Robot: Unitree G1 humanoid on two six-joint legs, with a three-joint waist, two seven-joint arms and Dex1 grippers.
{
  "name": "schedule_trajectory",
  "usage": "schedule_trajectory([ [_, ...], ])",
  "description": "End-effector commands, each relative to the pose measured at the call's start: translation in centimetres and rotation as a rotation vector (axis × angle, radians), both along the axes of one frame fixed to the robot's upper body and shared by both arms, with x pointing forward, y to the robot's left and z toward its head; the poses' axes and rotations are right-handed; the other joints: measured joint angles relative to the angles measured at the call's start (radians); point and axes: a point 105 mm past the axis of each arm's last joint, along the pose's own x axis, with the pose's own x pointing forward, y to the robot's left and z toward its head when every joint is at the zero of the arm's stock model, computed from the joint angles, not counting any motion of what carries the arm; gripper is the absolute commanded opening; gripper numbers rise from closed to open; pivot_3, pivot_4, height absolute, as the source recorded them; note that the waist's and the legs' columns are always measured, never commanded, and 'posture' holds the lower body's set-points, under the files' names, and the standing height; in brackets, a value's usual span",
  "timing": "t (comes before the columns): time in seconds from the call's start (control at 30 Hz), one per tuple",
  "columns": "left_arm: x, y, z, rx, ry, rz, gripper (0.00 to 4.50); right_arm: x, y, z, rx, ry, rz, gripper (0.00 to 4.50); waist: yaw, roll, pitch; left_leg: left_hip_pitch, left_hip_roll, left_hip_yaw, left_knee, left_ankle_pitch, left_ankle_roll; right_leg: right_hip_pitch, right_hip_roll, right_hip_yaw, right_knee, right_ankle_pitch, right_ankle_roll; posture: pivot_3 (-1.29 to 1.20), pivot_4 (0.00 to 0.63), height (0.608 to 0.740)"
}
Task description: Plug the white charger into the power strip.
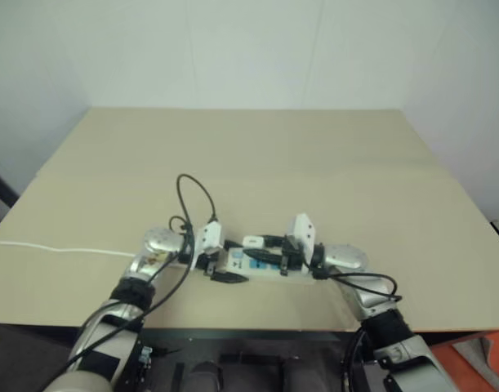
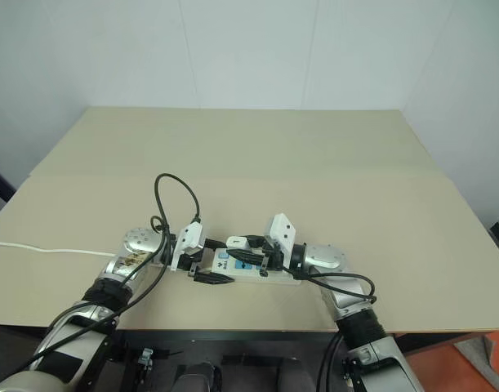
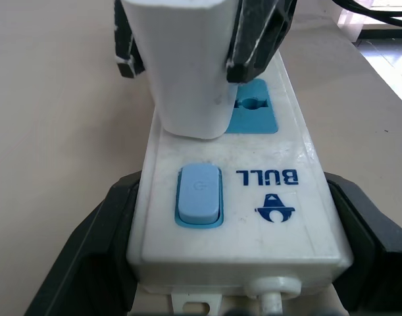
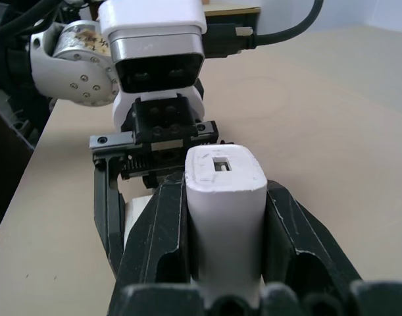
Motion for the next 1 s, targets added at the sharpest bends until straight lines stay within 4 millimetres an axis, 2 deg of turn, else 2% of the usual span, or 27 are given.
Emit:
schedule_trajectory([
  [0.03,0.3,2.4,-0.8,0.065,0.029,0.064,3.31,0.5,-5.7,-4.1,-0.149,0.147,-0.143,1.13,0.004,0.000,0.000,0.000,0.000,0.000,0.000,0.000,0.000,0.000,0.000,0.000,0.000,0.000,0.000,0.00,0.150,0.740],
  [0.2,0.3,2.3,-0.9,0.065,0.029,0.066,3.31,0.4,-7.1,-4.5,-0.200,0.158,-0.141,1.13,0.015,0.000,0.000,0.000,0.000,0.000,0.000,0.000,0.000,0.000,0.000,0.000,0.000,0.000,0.000,0.00,0.150,0.740],
  [0.33,0.4,2.3,-0.9,0.066,0.029,0.067,3.31,0.5,-7.1,-4.4,-0.212,0.162,-0.132,1.13,0.016,0.000,0.000,0.000,-0.001,0.000,0.000,0.000,0.000,0.000,-0.001,-0.001,-0.001,0.000,0.000,0.00,0.150,0.740],
  [0.6,0.3,1.9,-1.0,0.074,0.020,0.051,3.31,0.2,-2.5,-4.0,-0.252,0.166,0.070,1.13,0.009,0.000,0.000,0.004,0.000,0.000,0.000,0.000,0.000,0.005,0.000,-0.001,-0.001,-0.003,0.004,0.00,0.150,0.740],
  [0.7,0.3,1.7,-0.9,0.068,0.017,0.051,3.31,0.1,-1.4,-4.4,-0.266,0.175,0.111,1.13,0.004,0.000,0.000,0.007,0.000,0.000,0.000,0.000,0.000,0.007,0.000,-0.001,-0.001,-0.003,0.005,0.00,0.150,0.740],
  [1.0,-0.1,2.0,-1.2,0.064,0.019,0.063,3.31,-0.8,-1.4,-6.1,-0.306,0.238,0.156,1.13,-0.013,0.000,-0.001,0.015,0.001,0.000,-0.002,0.000,0.000,0.014,0.000,-0.001,-0.001,-0.005,0.005,0.00,0.150,0.740],
])
